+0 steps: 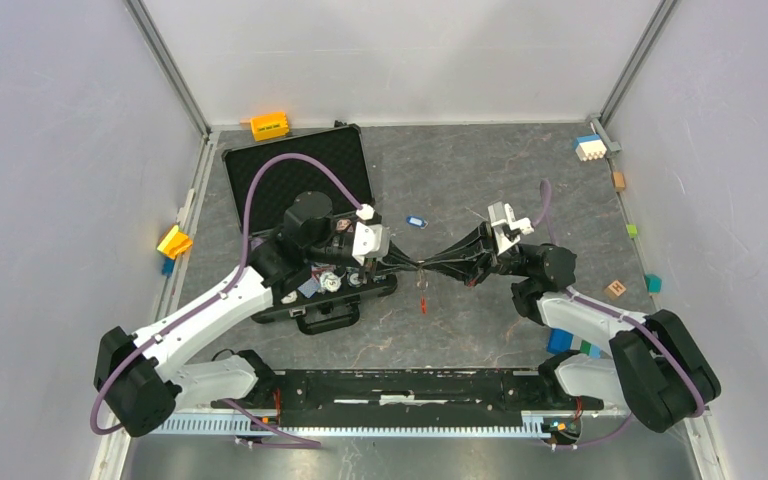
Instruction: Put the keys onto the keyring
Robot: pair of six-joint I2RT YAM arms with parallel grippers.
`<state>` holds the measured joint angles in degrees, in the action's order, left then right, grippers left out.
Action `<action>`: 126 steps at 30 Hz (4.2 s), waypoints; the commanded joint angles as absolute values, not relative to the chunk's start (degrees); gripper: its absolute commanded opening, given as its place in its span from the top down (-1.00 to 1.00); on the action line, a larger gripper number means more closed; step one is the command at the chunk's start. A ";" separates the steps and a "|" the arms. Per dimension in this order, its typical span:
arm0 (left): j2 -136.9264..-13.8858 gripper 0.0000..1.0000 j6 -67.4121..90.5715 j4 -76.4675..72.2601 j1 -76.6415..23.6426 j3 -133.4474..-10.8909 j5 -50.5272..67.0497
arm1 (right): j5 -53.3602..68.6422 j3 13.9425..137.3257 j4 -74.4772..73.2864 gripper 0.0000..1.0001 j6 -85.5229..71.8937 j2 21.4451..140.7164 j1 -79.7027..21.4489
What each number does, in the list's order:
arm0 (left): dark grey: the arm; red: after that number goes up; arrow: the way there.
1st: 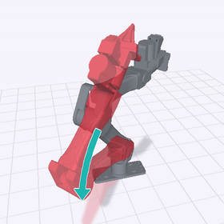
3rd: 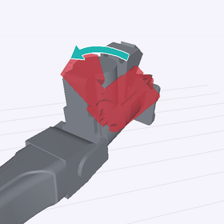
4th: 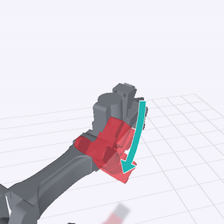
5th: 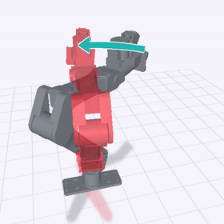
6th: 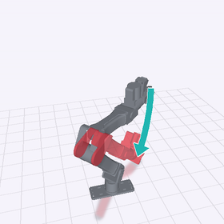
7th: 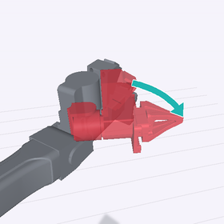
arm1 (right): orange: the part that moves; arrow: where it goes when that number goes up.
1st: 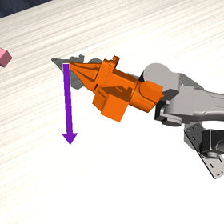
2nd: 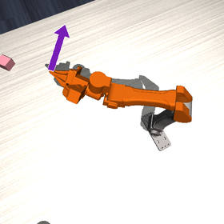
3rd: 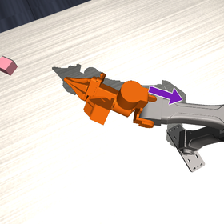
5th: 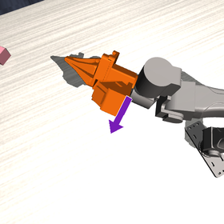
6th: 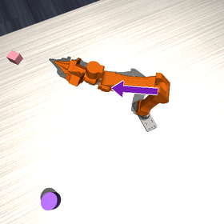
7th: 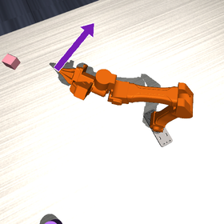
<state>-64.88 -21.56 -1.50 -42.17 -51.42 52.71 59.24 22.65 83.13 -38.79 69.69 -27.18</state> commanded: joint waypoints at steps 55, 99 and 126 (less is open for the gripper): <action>-69.43 0.96 -28.76 16.96 -46.93 -58.45 36.41 | 56.96 29.89 29.99 0.97 9.43 60.30 -31.11; -61.91 0.95 -34.45 10.41 -46.10 -50.96 28.70 | 56.97 32.41 17.26 0.15 25.29 58.66 -29.94; -62.07 0.96 -39.61 10.64 -54.39 -48.45 19.05 | 50.65 33.19 11.29 0.18 31.06 56.53 -30.89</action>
<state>-62.87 -41.45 12.49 -54.11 -48.66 16.67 50.46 31.09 8.14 33.30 58.06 -30.76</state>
